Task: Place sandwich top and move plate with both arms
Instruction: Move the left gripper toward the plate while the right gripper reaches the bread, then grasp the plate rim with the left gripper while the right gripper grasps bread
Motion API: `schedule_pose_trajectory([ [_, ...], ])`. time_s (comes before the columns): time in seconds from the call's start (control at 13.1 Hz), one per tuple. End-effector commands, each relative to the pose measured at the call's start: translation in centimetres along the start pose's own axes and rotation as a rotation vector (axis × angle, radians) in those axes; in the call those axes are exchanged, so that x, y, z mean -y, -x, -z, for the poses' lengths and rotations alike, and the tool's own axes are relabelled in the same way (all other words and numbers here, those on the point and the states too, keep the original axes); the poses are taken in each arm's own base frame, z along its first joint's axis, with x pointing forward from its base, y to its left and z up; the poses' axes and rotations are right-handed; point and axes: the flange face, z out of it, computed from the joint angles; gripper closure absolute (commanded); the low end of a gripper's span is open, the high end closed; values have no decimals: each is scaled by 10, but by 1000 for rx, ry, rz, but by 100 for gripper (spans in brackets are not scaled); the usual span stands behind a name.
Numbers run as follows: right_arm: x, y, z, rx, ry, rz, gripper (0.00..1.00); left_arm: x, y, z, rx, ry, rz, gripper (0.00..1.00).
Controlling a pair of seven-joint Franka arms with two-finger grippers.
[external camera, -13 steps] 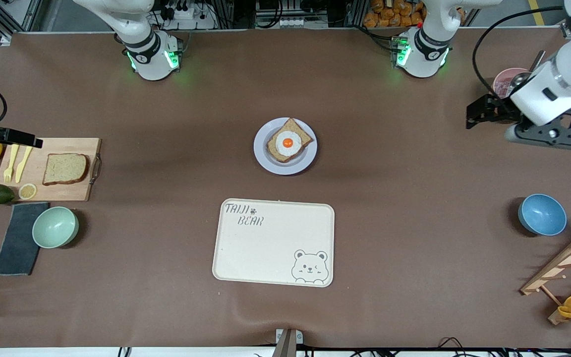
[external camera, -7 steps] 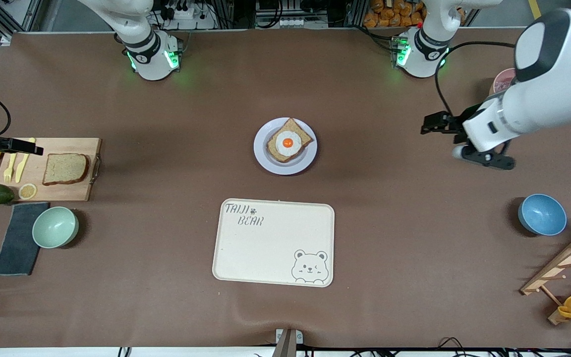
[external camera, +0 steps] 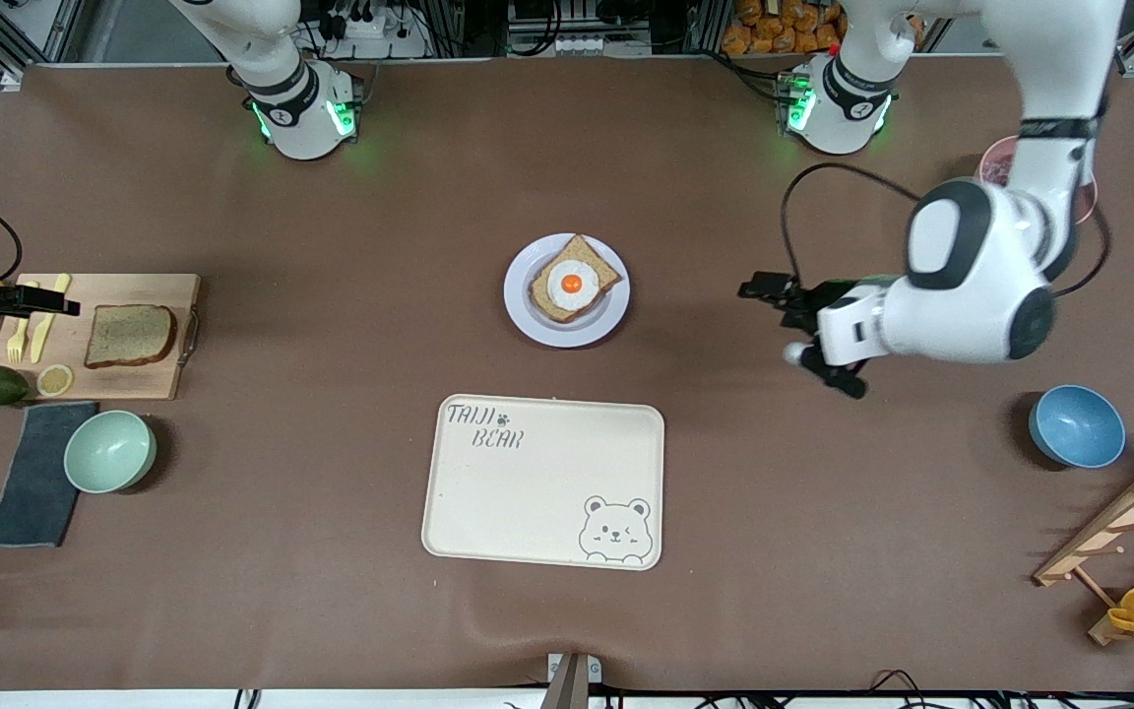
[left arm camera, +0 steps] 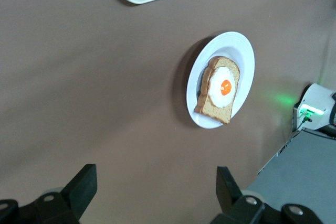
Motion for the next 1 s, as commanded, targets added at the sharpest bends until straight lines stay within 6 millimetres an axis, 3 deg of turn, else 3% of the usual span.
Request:
schedule_pose_trajectory([
  [0.0, -23, 2, -25, -4, -20, 34, 20, 0, -35, -51, -1, 60, -46, 0],
  [0.23, -47, 1, -44, -27, -11, 105, 22, 2, -55, -88, 15, 137, -34, 0],
  [0.46, -52, -5, -57, -47, -30, 122, 22, -6, -58, -128, 56, 173, -53, 0],
  [0.61, -63, -8, -76, -66, -23, 149, 32, -10, -59, -154, 78, 173, -52, 0],
  [0.77, -68, -11, -90, -113, -73, 172, 35, -10, -61, -180, 86, 164, -45, 0],
  [0.92, -70, -11, -98, -115, -75, 187, 46, -10, -60, -194, 94, 172, -35, 0],
])
